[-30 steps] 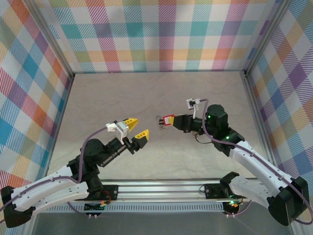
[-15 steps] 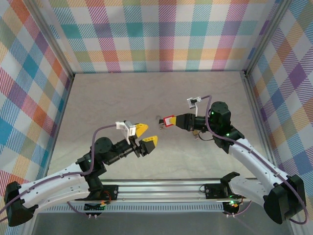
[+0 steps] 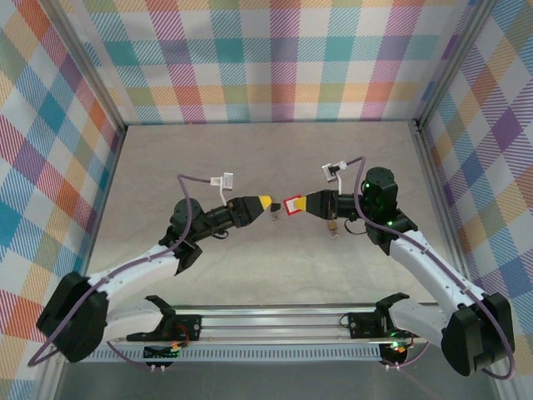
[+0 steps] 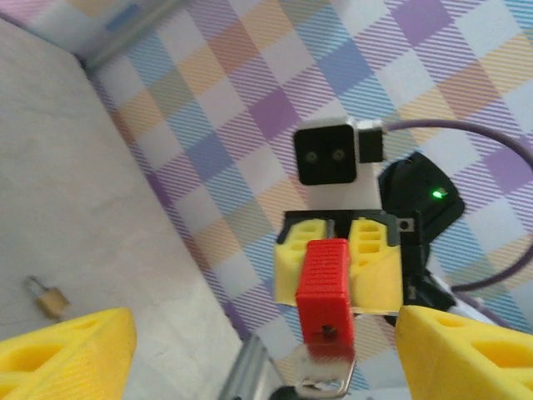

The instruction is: Lock with the key

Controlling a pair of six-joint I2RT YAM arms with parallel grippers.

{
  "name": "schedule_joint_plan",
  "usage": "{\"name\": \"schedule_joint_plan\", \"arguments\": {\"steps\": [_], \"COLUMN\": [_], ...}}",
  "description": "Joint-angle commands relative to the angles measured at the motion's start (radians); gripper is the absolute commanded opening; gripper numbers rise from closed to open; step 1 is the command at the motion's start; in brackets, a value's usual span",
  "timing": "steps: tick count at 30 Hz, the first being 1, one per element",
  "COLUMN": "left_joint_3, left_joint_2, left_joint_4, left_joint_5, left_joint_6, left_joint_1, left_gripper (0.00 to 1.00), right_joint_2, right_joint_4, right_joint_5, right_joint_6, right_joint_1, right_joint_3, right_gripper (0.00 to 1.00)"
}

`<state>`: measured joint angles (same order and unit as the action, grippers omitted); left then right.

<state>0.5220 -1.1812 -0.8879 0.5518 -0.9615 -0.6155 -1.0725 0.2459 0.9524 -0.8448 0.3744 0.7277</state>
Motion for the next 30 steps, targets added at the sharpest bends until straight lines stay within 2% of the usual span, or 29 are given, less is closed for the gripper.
{"name": "schedule_joint_plan", "arguments": {"steps": [1,4,8,30], "left_joint_3": [0.022,0.012,-0.003,0.008], "left_joint_2": [-0.089,-0.156,-0.168,-0.206], "left_joint_4": [-0.354,-0.443,-0.441,-0.381], "left_joint_5": [0.119,0.128,0.14,0.206], "left_joint_6": [-0.21,-0.261,-0.242,-0.188], "left_joint_1": [0.013,0.014,0.014,0.011], "left_gripper": [0.79,0.78,0.77,0.67], "right_joint_2": [-0.031,-0.035,-0.046,-0.152], "right_joint_4": [0.079,0.066,0.007,0.015], "right_joint_5": [0.053,0.057,0.046,0.032], "right_joint_6": [-0.038,-0.035,-0.008,-0.056], "right_joint_1": [-0.023,-0.031,-0.038,-0.036], "right_joint_3": [0.028,0.041,0.065,0.09], "right_gripper": [0.0,0.0,0.0,0.0]}}
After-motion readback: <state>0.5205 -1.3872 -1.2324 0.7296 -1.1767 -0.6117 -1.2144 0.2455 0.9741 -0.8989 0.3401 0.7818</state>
